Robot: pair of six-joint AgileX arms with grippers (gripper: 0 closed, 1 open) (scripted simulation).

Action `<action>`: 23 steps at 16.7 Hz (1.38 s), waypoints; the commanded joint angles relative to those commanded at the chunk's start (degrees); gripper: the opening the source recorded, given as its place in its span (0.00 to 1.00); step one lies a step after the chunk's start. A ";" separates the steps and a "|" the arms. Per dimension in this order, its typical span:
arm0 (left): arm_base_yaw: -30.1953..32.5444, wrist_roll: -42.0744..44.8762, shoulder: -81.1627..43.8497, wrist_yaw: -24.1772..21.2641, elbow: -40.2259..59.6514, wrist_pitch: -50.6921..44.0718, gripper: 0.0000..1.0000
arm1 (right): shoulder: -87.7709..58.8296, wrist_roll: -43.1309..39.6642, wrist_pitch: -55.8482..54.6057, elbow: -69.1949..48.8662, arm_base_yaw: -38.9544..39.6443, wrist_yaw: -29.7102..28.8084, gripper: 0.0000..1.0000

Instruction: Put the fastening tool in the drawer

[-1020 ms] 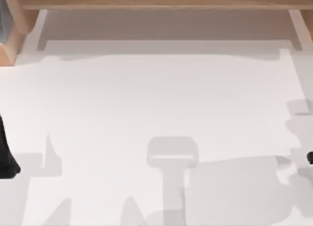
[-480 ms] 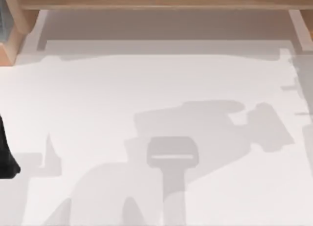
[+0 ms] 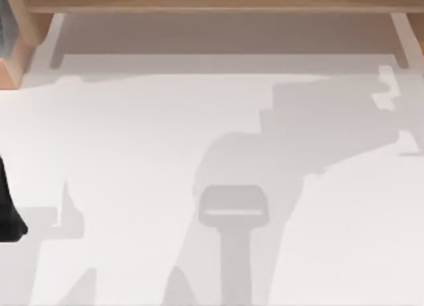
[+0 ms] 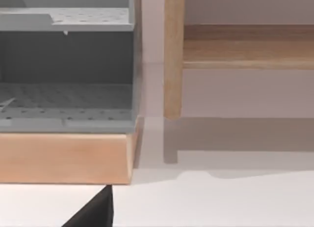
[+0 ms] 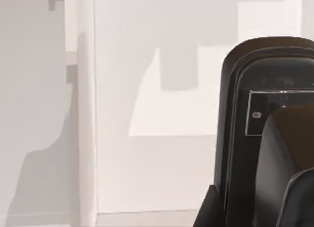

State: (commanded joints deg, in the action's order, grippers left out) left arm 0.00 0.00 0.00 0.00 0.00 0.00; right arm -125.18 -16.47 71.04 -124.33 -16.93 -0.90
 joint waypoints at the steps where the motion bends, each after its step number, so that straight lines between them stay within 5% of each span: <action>1: 0.00 0.00 0.00 0.00 0.00 0.00 1.00 | -3.70 -0.85 1.45 -3.52 -1.14 0.05 0.00; 10: 0.00 0.00 0.00 0.00 0.00 0.00 1.00 | -24.55 -4.12 11.42 -18.46 -4.60 0.43 0.00; 23: 0.00 0.00 0.00 0.00 0.00 0.00 1.00 | -16.48 0.91 12.39 -22.41 -5.05 -1.05 0.00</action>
State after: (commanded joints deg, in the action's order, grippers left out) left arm 0.00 0.00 0.00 0.00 0.00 0.00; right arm -141.65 -15.57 83.44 -146.73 -21.97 -1.96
